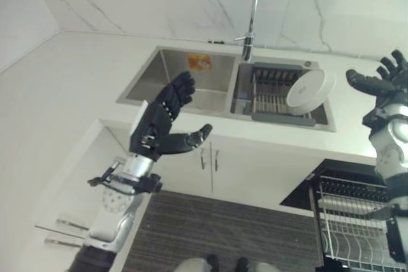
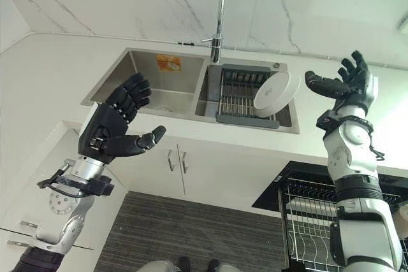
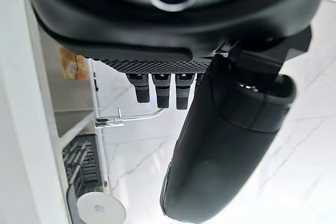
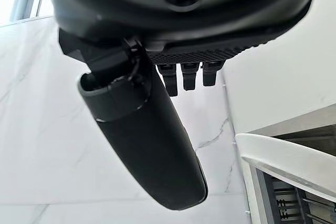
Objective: Place the dishes in the dishwasher.
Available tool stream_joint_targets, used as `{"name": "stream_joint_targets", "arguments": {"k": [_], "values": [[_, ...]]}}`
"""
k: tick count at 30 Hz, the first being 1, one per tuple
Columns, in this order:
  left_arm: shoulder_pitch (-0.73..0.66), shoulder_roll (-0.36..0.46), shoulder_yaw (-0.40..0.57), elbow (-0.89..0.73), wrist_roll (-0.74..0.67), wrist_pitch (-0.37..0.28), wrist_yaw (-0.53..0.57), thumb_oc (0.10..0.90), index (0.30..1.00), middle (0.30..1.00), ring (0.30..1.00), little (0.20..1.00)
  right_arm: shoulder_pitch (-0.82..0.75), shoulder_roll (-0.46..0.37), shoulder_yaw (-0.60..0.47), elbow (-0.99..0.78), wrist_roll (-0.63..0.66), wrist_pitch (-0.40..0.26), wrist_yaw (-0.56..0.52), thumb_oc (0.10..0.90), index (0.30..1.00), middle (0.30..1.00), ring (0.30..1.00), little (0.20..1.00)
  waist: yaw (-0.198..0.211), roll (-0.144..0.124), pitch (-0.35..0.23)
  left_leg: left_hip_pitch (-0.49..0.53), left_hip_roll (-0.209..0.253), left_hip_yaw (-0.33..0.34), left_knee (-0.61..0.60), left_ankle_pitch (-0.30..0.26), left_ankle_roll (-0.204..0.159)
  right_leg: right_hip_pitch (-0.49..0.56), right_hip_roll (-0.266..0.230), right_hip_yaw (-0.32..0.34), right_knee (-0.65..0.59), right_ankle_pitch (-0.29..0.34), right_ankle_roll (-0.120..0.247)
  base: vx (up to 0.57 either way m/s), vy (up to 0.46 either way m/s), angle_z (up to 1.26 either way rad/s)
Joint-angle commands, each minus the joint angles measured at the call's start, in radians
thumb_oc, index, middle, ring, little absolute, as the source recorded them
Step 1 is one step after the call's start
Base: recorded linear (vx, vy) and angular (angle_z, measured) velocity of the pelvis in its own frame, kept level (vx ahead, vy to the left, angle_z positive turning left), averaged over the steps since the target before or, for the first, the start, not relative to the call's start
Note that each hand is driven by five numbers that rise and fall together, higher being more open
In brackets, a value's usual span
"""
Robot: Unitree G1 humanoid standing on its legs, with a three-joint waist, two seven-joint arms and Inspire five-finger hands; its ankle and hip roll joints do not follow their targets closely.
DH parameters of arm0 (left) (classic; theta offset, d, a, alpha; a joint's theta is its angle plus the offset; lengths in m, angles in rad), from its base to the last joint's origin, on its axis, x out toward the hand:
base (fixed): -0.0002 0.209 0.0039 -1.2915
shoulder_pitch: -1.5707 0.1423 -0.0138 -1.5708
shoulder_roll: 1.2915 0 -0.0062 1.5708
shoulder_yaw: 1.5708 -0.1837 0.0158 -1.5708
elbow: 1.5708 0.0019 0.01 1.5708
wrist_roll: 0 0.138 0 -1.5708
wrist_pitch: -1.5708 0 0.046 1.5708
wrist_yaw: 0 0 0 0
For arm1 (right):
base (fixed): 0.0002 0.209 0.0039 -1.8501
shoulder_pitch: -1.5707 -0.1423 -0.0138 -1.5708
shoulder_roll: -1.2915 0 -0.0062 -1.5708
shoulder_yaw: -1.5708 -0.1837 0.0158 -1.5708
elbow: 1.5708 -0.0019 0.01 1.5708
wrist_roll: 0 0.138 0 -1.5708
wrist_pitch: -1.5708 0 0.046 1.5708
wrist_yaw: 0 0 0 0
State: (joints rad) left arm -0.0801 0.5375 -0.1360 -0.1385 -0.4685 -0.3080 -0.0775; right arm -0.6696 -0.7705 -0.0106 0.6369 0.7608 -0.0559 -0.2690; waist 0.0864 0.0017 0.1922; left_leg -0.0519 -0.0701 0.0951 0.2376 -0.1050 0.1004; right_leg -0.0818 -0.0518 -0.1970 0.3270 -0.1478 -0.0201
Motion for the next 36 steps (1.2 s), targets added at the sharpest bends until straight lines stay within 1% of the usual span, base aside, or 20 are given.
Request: {"name": "stream_joint_targets", "arguments": {"k": [1,2,3,4,5,8,12,13,16,17,24,33,36], "values": [[-0.078,0.033,-0.030,-0.088,-0.062,-0.115,0.016,0.800,0.900,0.900,0.900,0.900,-0.149,-0.107,0.033,0.027,0.082,-0.061,0.036,0.800,0.900,0.900,0.900,0.900,0.015,-0.040,-0.107,0.015,0.091,-0.057,0.062,-0.119,-0.140,0.039,-0.033,0.011,-0.027,-0.018,0.109,0.00,0.014,0.04],[-0.082,0.035,-0.033,-0.086,-0.064,-0.115,0.018,0.800,0.900,0.900,0.900,0.900,-0.156,-0.108,0.037,0.043,0.108,-0.052,0.047,0.800,0.900,0.900,0.900,0.900,0.016,-0.040,-0.107,0.015,0.092,-0.056,0.062,-0.119,-0.140,0.040,-0.034,0.009,-0.027,-0.018,0.110,-0.01,0.018,0.03],[-0.087,0.040,-0.035,-0.081,-0.070,-0.116,0.020,0.800,0.900,0.900,0.900,0.900,-0.169,-0.109,0.041,0.068,0.144,-0.024,0.065,0.800,0.900,0.900,0.900,0.900,0.018,-0.040,-0.106,0.017,0.092,-0.056,0.062,-0.118,-0.141,0.043,-0.036,0.007,-0.027,-0.018,0.110,0.00,0.000,0.00],[-0.090,0.041,-0.036,-0.079,-0.071,-0.116,0.021,0.800,0.900,0.900,0.900,0.900,-0.172,-0.108,0.043,0.075,0.153,-0.018,0.069,0.800,0.900,0.900,0.900,0.900,0.018,-0.041,-0.106,0.017,0.092,-0.056,0.062,-0.118,-0.141,0.043,-0.036,0.007,-0.027,-0.018,0.109,0.00,0.000,0.00],[-0.094,0.045,-0.041,-0.076,-0.073,-0.117,0.025,0.800,0.900,0.900,0.900,0.900,-0.186,-0.107,0.050,0.100,0.189,0.005,0.085,0.800,0.900,0.900,0.900,0.900,0.020,-0.041,-0.106,0.018,0.091,-0.057,0.062,-0.118,-0.141,0.046,-0.036,0.004,-0.027,-0.019,0.109,0.00,0.000,0.00],[-0.099,0.050,-0.047,-0.066,-0.079,-0.119,0.025,0.800,0.900,0.900,0.900,0.900,-0.204,-0.107,0.056,0.136,0.239,0.040,0.111,0.800,0.900,0.900,0.900,0.900,0.022,-0.042,-0.108,0.020,0.091,-0.057,0.062,-0.118,-0.142,0.048,-0.036,0.003,-0.027,-0.020,0.108,0.00,0.000,0.00],[-0.105,0.053,-0.050,-0.061,-0.084,-0.117,0.028,0.800,0.900,0.900,0.900,0.900,-0.223,-0.107,0.063,0.175,0.264,0.072,0.141,0.800,0.900,0.900,0.900,0.900,0.026,-0.043,-0.107,0.021,0.092,-0.057,0.062,-0.117,-0.144,0.051,-0.037,-0.001,-0.027,-0.021,0.107,0.00,0.000,0.00],[-0.106,0.056,-0.049,-0.062,-0.087,-0.114,0.029,0.800,0.900,0.900,0.900,0.900,-0.229,-0.107,0.068,0.189,0.280,0.090,0.158,0.800,0.900,0.900,0.900,0.900,0.028,-0.043,-0.107,0.021,0.091,-0.058,0.062,-0.117,-0.144,0.052,-0.037,-0.002,-0.027,-0.023,0.106,0.00,0.006,0.04],[-0.106,0.057,-0.049,-0.062,-0.089,-0.113,0.029,0.800,0.900,0.900,0.900,0.900,-0.234,-0.108,0.074,0.198,0.285,0.110,0.177,0.800,0.900,0.900,0.900,0.900,0.029,-0.043,-0.107,0.022,0.091,-0.059,0.062,-0.117,-0.144,0.053,-0.037,-0.003,-0.027,-0.023,0.106,0.00,0.003,0.05],[-0.104,0.062,-0.049,-0.059,-0.094,-0.115,0.029,0.800,0.900,0.900,0.900,0.900,-0.239,-0.110,0.083,0.209,0.286,0.125,0.199,0.800,0.900,0.900,0.900,0.900,0.031,-0.044,-0.109,0.022,0.093,-0.058,0.062,-0.117,-0.145,0.055,-0.038,-0.006,-0.027,-0.024,0.107,0.00,0.000,0.00],[-0.100,0.062,-0.052,-0.057,-0.092,-0.118,0.035,0.800,0.900,0.900,0.900,0.900,-0.257,-0.110,0.108,0.233,0.284,0.167,0.221,0.800,0.900,0.900,0.900,0.900,0.035,-0.044,-0.107,0.023,0.093,-0.058,0.062,-0.114,-0.147,0.059,-0.038,-0.010,-0.027,-0.027,0.105,0.00,0.000,0.00],[-0.100,0.069,-0.052,-0.055,-0.097,-0.116,0.044,0.800,0.900,0.900,0.900,0.900,-0.277,-0.106,0.127,0.263,0.287,0.201,0.222,0.800,0.900,0.900,0.900,0.900,0.043,-0.042,-0.106,0.020,0.093,-0.062,0.062,-0.109,-0.149,0.061,-0.040,-0.016,-0.027,-0.029,0.104,0.00,0.000,0.00],[-0.098,0.074,-0.055,-0.052,-0.099,-0.117,0.048,0.800,0.900,0.900,0.900,0.900,-0.278,-0.107,0.126,0.275,0.308,0.209,0.222,0.800,0.900,0.900,0.900,0.900,0.044,-0.042,-0.106,0.021,0.092,-0.064,0.062,-0.109,-0.150,0.063,-0.040,-0.016,-0.027,-0.029,0.104,0.00,0.000,0.00]]}}
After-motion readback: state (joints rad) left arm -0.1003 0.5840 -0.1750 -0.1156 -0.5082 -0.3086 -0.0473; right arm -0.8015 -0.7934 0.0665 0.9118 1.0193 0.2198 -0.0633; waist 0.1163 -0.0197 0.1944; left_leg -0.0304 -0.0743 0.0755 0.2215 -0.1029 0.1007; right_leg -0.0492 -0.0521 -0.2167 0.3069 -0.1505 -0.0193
